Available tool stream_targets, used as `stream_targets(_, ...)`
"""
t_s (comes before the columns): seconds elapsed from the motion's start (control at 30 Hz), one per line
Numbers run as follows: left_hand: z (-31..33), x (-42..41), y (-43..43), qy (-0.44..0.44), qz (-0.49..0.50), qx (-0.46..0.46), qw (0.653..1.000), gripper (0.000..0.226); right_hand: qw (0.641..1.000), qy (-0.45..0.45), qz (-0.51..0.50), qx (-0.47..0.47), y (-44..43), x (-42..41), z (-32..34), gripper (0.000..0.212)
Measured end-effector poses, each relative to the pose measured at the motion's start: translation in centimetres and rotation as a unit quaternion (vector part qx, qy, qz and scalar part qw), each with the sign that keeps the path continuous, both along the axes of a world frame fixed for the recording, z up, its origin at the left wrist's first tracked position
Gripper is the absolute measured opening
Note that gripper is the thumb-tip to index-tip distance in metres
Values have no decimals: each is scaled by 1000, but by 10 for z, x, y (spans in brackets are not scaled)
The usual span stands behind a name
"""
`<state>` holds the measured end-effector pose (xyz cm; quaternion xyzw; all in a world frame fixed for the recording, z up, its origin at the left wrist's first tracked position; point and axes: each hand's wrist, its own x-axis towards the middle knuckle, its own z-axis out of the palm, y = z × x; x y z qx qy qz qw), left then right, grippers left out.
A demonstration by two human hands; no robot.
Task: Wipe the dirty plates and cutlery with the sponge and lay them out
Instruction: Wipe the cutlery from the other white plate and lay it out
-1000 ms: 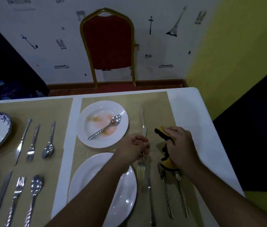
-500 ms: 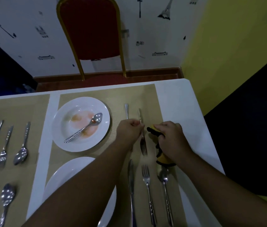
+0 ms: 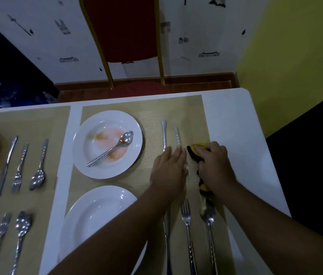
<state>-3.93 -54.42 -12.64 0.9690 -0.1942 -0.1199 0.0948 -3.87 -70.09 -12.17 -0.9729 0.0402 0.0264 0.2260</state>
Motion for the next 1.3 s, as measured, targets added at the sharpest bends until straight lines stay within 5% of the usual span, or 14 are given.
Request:
stream_targets(0.43, 42, -18, 26, -22, 75, -34, 996, 62, 1000, -10, 5, 8, 10, -7, 37, 47)
stream_targets(0.67, 63, -48, 81, -50, 170, -59, 982, 55, 991, -68, 96, 66, 70, -6, 71, 42)
stream_targets(0.8, 62, -53, 118, -77, 205, -76, 973, 35, 988, -50, 110, 93, 115, -5, 73, 48)
stream_targets(1.3, 33, 29, 210, -11, 285, -90, 954, 24, 992, 0, 79, 98, 204, 17, 53, 50)
